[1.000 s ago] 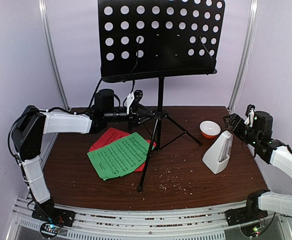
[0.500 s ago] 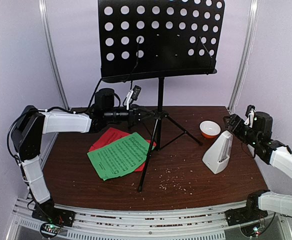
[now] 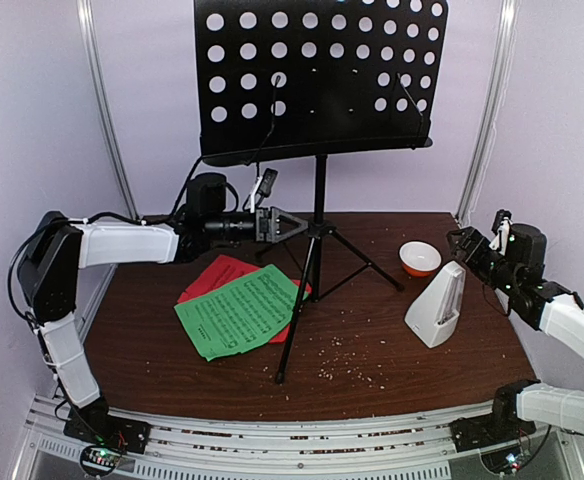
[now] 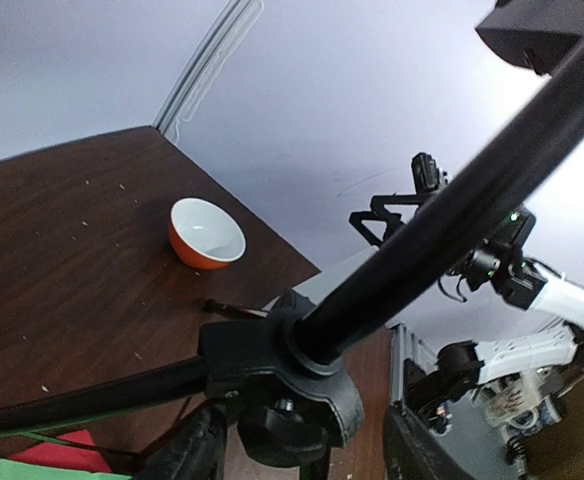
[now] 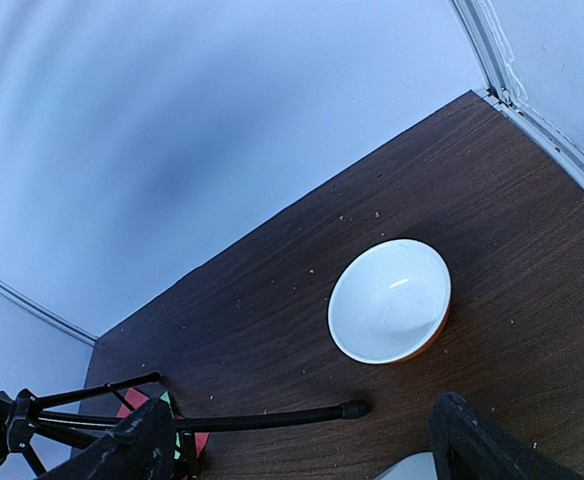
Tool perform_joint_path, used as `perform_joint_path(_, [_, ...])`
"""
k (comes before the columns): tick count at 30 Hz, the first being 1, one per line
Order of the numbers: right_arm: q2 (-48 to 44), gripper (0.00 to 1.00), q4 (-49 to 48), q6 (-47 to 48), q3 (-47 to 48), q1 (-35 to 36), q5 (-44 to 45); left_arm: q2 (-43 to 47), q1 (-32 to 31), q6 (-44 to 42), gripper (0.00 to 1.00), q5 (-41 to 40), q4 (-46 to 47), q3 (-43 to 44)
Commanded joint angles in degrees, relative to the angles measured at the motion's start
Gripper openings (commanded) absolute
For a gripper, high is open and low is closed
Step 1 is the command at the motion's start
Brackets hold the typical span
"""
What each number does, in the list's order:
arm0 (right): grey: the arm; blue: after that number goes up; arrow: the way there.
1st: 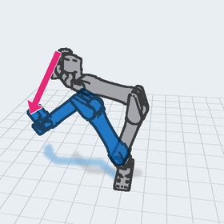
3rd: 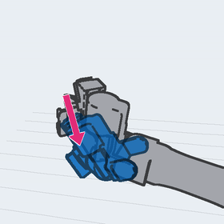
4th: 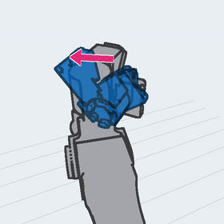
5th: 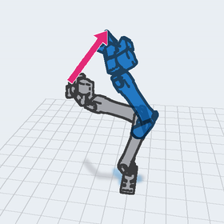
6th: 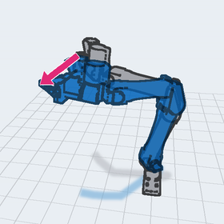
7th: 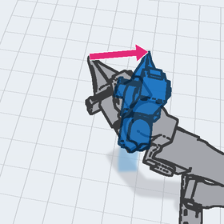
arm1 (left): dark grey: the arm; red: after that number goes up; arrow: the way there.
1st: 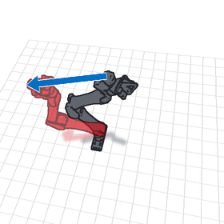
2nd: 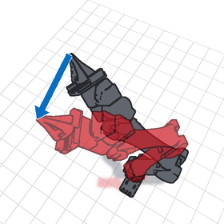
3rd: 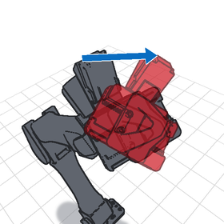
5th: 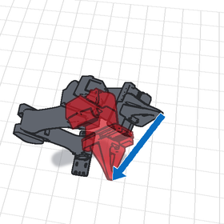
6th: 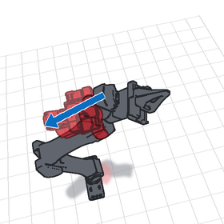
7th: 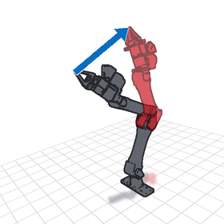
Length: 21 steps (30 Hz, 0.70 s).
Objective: Pack up the instrument practice props
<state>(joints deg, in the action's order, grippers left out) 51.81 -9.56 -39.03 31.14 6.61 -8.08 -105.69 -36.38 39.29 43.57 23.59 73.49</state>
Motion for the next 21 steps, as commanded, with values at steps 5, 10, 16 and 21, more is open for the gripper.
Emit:
perform_joint_path(5, [-0.6,0.90,-0.8,0.0,-0.5,-0.4,-0.3,9.6,-0.2,-22.2,0.68,-11.3,-2.7,-1.3])
perform_joint_path(10, [-0.3,0.90,-1.2,-0.4,-0.7,-0.4,-0.4,10.2,-1.2,-31.9,0.60,-9.4,-2.8,-1.4])
perform_joint_path(16, [0.0,0.90,-1.0,-0.1,-0.4,-0.4,-0.6,8.3,-2.1,-38.8,0.52,-5.2,-3.2,-0.7])
perform_joint_path(21, [0.0,0.90,-1.0,0.0,-0.3,-0.3,-0.6,5.9,-2.2,-41.1,0.50,-3.3,-4.2,0.6])
